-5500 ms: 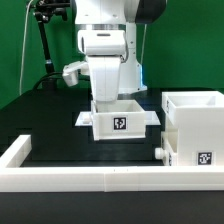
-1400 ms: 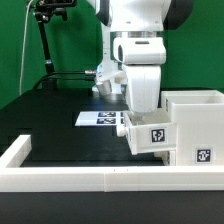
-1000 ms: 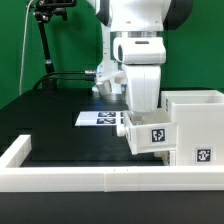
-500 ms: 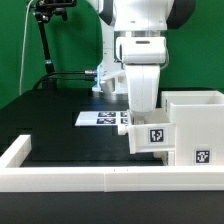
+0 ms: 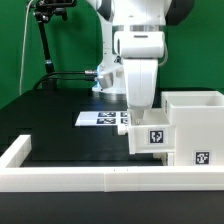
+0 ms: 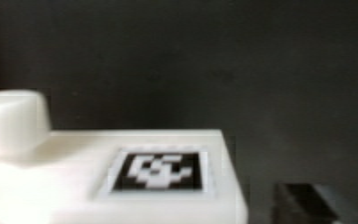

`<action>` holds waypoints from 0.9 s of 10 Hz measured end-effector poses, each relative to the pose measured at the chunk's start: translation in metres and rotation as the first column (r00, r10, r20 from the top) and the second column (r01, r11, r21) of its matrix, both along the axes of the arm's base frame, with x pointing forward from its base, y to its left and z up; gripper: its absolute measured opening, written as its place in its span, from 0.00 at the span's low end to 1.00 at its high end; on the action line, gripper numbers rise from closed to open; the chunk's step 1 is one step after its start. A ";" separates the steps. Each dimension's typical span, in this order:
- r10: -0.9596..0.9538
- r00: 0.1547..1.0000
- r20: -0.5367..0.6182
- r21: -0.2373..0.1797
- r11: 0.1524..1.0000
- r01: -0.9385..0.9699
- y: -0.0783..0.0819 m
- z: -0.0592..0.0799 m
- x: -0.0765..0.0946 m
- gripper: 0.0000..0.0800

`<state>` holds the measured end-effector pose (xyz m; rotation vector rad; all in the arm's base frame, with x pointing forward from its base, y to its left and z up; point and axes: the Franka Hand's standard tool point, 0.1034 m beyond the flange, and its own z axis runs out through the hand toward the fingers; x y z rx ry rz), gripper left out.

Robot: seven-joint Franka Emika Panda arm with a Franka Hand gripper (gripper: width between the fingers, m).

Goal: Assemble drawer

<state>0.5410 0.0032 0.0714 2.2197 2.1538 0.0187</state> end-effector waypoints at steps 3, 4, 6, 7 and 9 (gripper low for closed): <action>-0.001 1.000 -0.002 -0.018 1.000 0.001 -0.005 0.021 0.003 0.79; -0.005 1.000 -0.003 -0.022 1.000 0.005 -0.011 0.022 0.002 0.81; 0.058 0.998 -0.028 -0.036 0.998 -0.059 -0.041 0.024 0.002 0.81; 0.070 0.997 -0.039 -0.046 0.996 -0.072 -0.057 0.032 0.014 0.81; 0.070 0.997 -0.036 -0.044 0.996 -0.072 -0.060 0.029 0.017 0.81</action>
Offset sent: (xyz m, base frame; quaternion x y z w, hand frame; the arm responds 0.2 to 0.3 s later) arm -0.0108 -0.0188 0.0130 0.0165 -0.0288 -0.0192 0.9993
